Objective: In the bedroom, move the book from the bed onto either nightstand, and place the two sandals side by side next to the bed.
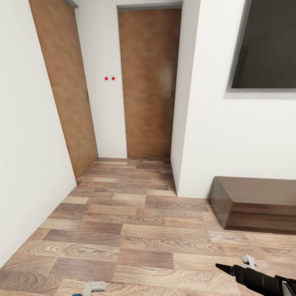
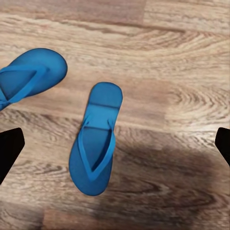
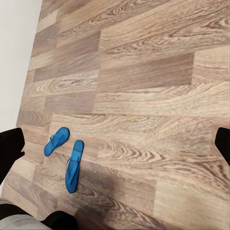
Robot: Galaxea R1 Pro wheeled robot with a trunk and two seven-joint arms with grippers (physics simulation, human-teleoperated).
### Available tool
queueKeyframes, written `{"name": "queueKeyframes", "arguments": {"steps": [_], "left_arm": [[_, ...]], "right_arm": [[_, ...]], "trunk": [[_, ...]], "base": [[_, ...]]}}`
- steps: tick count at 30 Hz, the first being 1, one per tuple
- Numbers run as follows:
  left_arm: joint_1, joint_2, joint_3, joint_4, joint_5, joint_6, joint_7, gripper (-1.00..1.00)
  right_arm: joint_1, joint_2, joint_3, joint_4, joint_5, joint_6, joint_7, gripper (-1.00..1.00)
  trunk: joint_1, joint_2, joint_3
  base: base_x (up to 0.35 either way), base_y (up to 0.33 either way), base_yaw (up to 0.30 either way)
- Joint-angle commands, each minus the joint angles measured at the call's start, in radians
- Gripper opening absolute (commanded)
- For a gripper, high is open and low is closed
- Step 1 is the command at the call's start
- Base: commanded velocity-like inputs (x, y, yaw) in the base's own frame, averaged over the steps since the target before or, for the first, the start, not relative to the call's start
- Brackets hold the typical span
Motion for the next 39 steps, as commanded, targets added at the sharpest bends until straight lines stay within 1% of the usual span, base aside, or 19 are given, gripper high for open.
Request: {"name": "queueKeyframes", "arguments": {"steps": [1, 37, 39], "left_arm": [[0.0, 0.0, 0.0, -0.002, 0.004, 0.006, 0.004, 1.0], [0.0, 0.0, 0.0, -0.002, 0.004, 0.006, 0.004, 1.0], [0.0, 0.0, 0.0, -0.002, 0.004, 0.006, 0.004, 1.0]], "right_arm": [[-0.001, 0.0, -0.001, 0.0, -0.005, 0.007, 0.001, 1.0], [-0.001, 0.001, -0.001, 0.0, -0.004, 0.007, -0.001, 1.0], [-0.001, 0.001, -0.001, 0.0, -0.004, 0.007, -0.001, 1.0]], "trunk": [[0.004, -0.008, -0.004], [0.142, -0.26, -0.117], [0.143, -0.26, -0.125]], "base": [[0.0, 0.0, 0.0], [0.0, 0.0, 0.0], [0.0, 0.0, 0.0]]}}
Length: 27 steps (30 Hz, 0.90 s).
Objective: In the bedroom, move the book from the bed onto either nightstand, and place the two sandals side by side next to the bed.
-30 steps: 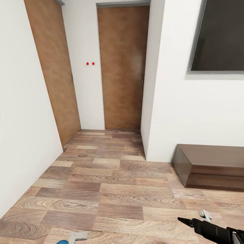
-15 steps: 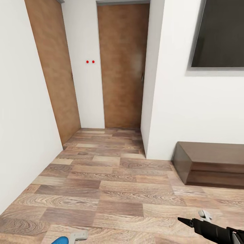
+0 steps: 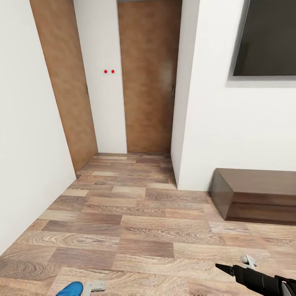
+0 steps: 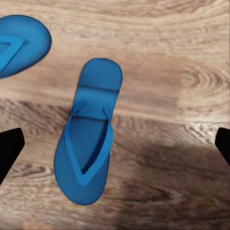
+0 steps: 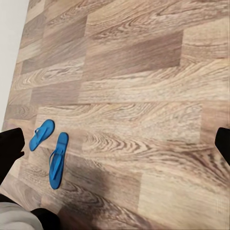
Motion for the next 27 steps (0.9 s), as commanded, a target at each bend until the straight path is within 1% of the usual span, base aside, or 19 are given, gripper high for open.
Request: {"name": "queueKeyframes", "arguments": {"steps": [1, 22, 27], "left_arm": [[0.0, 0.0, 0.0, -0.002, 0.004, 0.006, 0.004, 1.0], [0.0, 0.0, 0.0, -0.002, 0.004, 0.003, 0.004, 1.0], [0.0, -0.001, 0.0, -0.019, 0.004, 0.001, 0.004, 1.0]], "right_arm": [[0.0, 0.0, -0.001, 0.0, -0.005, 0.007, 0.001, 1.0], [0.0, 0.0, -0.001, 0.0, -0.005, 0.007, 0.001, 1.0], [0.0, 0.0, -0.001, 0.0, -0.005, 0.007, 0.001, 1.0]], "trunk": [[0.0, -0.001, -0.005], [0.01, -0.006, -0.086], [0.012, -0.007, -0.106]], "base": [[0.0, 0.0, 0.0], [0.0, 0.0, 0.0], [0.0, 0.0, 0.0]]}}
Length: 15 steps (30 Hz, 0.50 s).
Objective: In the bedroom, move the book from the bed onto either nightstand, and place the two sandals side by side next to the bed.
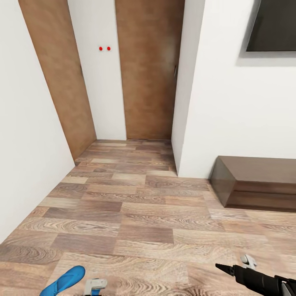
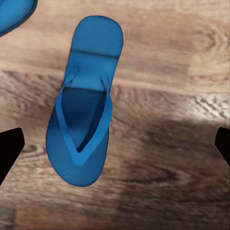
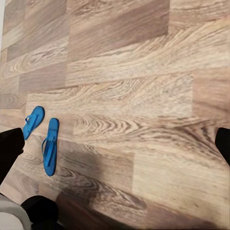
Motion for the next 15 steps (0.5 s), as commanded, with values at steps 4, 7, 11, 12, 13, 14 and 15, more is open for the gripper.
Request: {"name": "queueKeyframes", "arguments": {"steps": [4, 7, 11, 12, 13, 14, 15], "left_arm": [[0.0, 0.0, 0.0, -0.045, 0.004, 0.005, 0.008, 1.0], [0.0, 0.001, 0.0, -0.103, 0.003, 0.006, 0.011, 1.0], [0.0, 0.001, 0.0, -0.151, 0.003, 0.008, 0.013, 1.0], [0.0, 0.002, 0.0, -0.162, 0.002, 0.008, 0.014, 1.0], [0.0, 0.002, 0.0, -0.176, 0.002, 0.009, 0.015, 1.0], [-0.001, 0.002, 0.0, -0.19, 0.001, 0.01, 0.016, 1.0], [-0.001, 0.002, 0.0, -0.222, 0.001, 0.011, 0.022, 1.0]], "right_arm": [[0.0, 0.0, -0.001, 0.0, -0.005, 0.007, 0.001, 1.0], [0.0, 0.0, -0.001, 0.001, -0.005, 0.007, 0.001, 1.0], [0.0, 0.0, -0.001, 0.001, -0.005, 0.007, 0.001, 1.0], [0.0, 0.0, -0.001, 0.001, -0.005, 0.007, 0.001, 1.0], [0.0, 0.0, -0.001, 0.001, -0.005, 0.007, 0.001, 1.0], [0.0, 0.0, -0.001, 0.001, -0.005, 0.007, 0.001, 1.0], [0.0, 0.0, -0.001, 0.001, -0.005, 0.007, 0.001, 1.0]], "trunk": [[0.002, -0.001, -0.017], [0.003, -0.002, -0.028], [0.005, -0.003, -0.044], [0.005, -0.003, -0.047], [0.006, -0.003, -0.051], [0.006, -0.004, -0.055], [0.006, -0.004, -0.059]], "base": [[0.0, 0.0, 0.0], [0.0, 0.0, 0.0], [0.0, 0.0, 0.0], [0.0, 0.0, 0.0], [0.0, 0.0, 0.0], [0.0, 0.0, 0.0], [0.0, 0.0, 0.0]]}}
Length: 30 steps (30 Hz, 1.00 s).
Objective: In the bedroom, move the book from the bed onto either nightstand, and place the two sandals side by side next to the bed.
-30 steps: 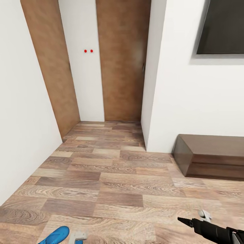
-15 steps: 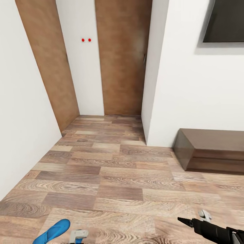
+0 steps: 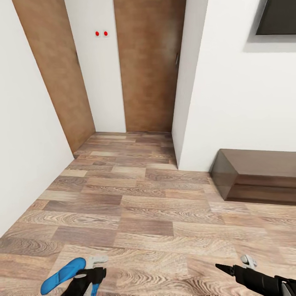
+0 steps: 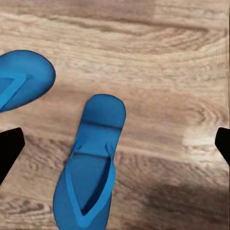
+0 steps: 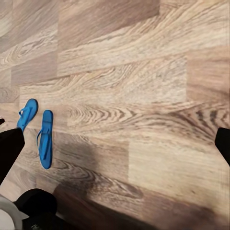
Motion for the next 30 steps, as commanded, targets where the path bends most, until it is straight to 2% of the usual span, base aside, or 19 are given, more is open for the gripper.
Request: {"name": "queueKeyframes", "arguments": {"steps": [1, 5, 12, 30], "left_arm": [[0.0, 0.0, 0.0, -0.018, 0.004, 0.006, 0.007, 1.0], [0.0, -0.001, 0.0, -0.07, 0.003, 0.011, 0.038, 1.0], [-0.001, -0.002, -0.001, -0.08, 0.005, 0.006, 0.097, 1.0], [-0.001, 0.002, 0.0, -0.059, 0.008, -0.02, 0.105, 1.0]], "right_arm": [[0.0, 0.0, -0.001, 0.0, -0.005, 0.007, 0.001, 1.0], [0.0, 0.0, -0.001, 0.0, -0.005, 0.007, 0.001, 1.0], [0.0, 0.0, 0.0, 0.0, -0.005, 0.007, 0.001, 1.0], [0.0, 0.0, 0.001, -0.001, -0.005, 0.007, 0.001, 1.0]], "trunk": [[0.0, -0.001, -0.005], [0.002, -0.002, -0.02], [0.002, -0.002, -0.02], [0.002, -0.002, -0.02]], "base": [[0.0, 0.0, 0.0], [0.0, 0.0, 0.0], [0.0, 0.0, 0.0], [0.0, 0.0, 0.0]]}}
